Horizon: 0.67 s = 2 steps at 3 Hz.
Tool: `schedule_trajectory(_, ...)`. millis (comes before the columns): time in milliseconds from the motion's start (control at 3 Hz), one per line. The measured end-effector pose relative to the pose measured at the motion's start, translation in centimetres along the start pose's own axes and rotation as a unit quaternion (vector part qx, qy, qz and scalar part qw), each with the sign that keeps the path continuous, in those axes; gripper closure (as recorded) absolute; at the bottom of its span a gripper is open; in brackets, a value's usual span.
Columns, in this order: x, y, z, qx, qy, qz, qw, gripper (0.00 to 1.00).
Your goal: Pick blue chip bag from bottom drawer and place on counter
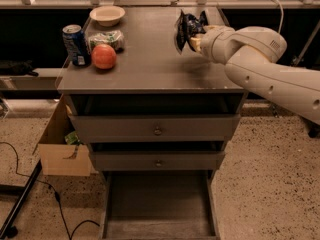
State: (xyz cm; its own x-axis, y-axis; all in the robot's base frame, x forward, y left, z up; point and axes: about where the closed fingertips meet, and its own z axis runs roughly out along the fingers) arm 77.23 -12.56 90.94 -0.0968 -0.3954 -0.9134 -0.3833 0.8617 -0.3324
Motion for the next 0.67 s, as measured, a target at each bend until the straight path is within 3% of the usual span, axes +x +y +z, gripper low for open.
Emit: schedule_trajectory(667,-0.01,0.0,0.0,0.0,0.0,0.0,1.0,0.54)
